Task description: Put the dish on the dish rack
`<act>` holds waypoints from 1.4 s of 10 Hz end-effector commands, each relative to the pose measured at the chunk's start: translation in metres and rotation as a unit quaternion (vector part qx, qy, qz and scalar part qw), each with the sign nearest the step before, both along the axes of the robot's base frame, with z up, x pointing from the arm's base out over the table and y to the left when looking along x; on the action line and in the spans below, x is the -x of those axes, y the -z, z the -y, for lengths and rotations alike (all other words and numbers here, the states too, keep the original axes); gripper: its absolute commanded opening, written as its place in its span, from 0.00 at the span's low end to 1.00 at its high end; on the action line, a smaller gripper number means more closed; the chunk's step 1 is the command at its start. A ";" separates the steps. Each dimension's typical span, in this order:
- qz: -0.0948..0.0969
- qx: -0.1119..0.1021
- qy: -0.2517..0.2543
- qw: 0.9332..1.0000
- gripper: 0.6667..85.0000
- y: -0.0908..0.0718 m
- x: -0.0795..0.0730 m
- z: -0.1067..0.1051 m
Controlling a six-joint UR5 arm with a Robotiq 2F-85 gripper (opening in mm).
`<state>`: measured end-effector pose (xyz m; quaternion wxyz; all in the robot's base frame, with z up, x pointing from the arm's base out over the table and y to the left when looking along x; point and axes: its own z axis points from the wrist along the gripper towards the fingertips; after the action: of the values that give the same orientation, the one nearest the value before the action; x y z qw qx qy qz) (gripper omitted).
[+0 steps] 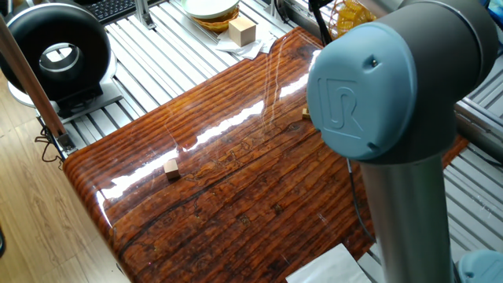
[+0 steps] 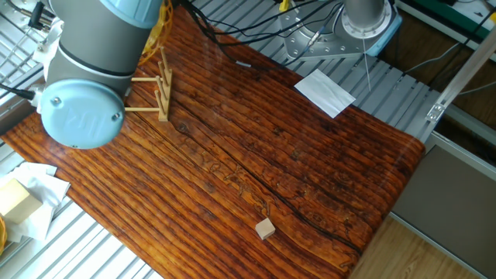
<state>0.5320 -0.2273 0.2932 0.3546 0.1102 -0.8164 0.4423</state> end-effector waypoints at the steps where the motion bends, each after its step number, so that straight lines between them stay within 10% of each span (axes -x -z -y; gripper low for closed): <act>1: 0.013 0.013 0.000 1.000 0.00 0.002 -0.005 0.006; 14: 0.039 0.075 0.021 0.996 0.00 -0.003 -0.006 0.021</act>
<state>0.5391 -0.2481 0.3000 0.3384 0.0589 -0.7952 0.4997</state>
